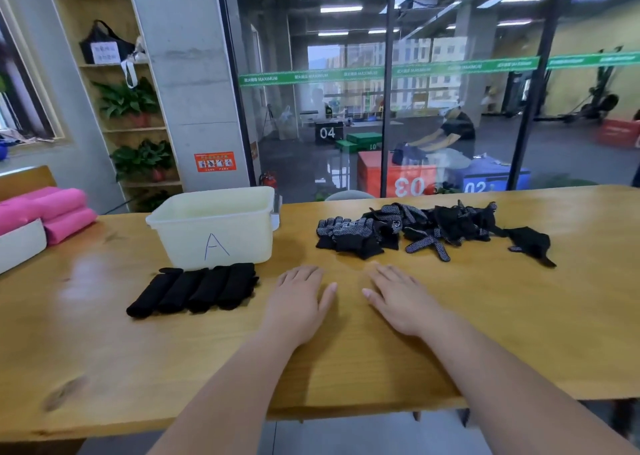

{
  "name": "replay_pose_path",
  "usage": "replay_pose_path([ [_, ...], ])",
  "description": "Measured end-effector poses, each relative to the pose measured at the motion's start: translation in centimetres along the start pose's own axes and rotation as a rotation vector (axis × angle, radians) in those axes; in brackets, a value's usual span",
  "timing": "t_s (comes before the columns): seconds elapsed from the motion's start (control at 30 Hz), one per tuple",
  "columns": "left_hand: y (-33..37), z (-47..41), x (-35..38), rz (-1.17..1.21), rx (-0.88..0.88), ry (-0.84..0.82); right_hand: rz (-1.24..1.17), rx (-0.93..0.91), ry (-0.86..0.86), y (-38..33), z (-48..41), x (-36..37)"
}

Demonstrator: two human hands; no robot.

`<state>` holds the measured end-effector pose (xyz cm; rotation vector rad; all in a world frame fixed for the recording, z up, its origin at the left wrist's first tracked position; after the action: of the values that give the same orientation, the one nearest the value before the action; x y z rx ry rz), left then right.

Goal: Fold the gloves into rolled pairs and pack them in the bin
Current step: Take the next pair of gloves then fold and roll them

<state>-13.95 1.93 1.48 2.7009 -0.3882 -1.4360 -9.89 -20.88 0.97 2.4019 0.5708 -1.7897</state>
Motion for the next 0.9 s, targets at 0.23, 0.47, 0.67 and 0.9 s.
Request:
replay_pose_path([
  [0.23,2.3,-2.3,2.5,0.017,-0.004,-0.057,-0.003,0.064,0.040,2.4,0.0,0.3],
  [0.47,1.7,-3.2,5.2,0.029,-0.063,-0.108,0.018,0.066,0.093,3.6,-2.4,1.5],
  [0.67,1.7,-3.2,5.4,0.021,-0.070,-0.132,0.088,0.002,0.130,3.6,-5.2,2.6],
  [0.9,1.6,-3.3,5.5,0.014,-0.085,-0.116,0.057,-0.125,0.185,1.0,-8.3,3.2],
])
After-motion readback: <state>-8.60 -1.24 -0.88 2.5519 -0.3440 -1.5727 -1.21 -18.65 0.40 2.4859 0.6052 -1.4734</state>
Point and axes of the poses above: each hand's wrist, its own z-axis away from the middle knuckle, its own x-axis out of the palm, y = z × x, the point moved 2 cm from there along -z, towards the middle knuckle, and after that the axes turned 14 degrees about y, right-handed, at the moved point
